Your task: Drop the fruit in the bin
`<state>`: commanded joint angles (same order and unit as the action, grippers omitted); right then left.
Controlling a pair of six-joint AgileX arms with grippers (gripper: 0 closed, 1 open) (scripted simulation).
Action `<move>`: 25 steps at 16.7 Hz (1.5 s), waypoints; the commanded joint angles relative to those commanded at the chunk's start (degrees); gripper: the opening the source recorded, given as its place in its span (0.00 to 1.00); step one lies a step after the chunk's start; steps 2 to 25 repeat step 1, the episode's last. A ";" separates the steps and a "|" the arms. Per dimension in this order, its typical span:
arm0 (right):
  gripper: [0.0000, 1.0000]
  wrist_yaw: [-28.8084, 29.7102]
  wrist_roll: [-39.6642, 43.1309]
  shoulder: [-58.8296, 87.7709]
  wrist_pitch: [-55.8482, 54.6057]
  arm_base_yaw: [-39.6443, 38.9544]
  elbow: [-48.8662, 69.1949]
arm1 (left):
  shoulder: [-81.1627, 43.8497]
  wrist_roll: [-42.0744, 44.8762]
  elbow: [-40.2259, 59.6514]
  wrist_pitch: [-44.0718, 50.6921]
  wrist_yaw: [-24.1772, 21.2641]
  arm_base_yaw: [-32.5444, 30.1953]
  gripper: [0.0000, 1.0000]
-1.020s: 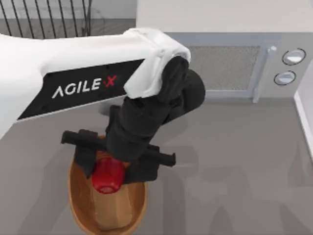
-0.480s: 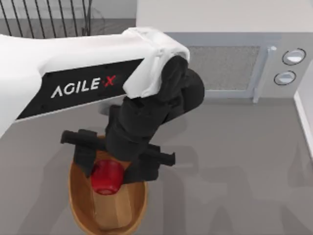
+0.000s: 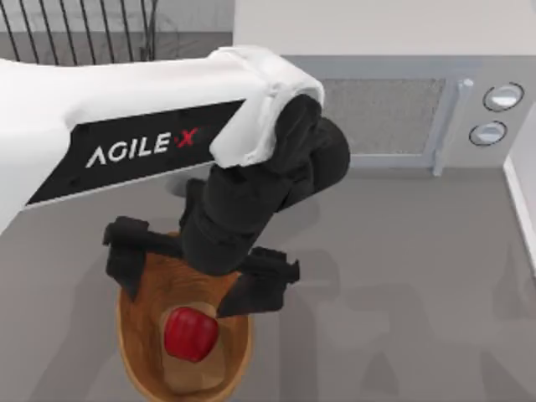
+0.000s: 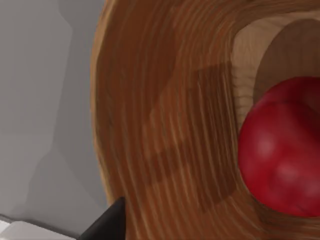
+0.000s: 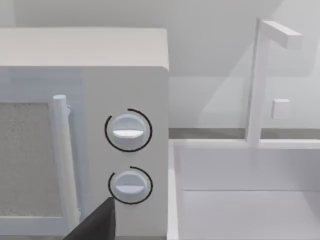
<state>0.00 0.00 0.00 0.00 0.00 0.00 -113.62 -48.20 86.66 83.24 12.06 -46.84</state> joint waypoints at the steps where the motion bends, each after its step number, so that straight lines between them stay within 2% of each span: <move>1: 1.00 0.00 0.00 0.00 0.00 0.00 0.00 | 0.00 0.00 0.00 0.00 0.00 0.00 1.00; 25: 1.00 0.00 0.00 0.00 0.00 0.00 0.00 | 0.00 0.00 0.00 0.00 0.00 0.00 1.00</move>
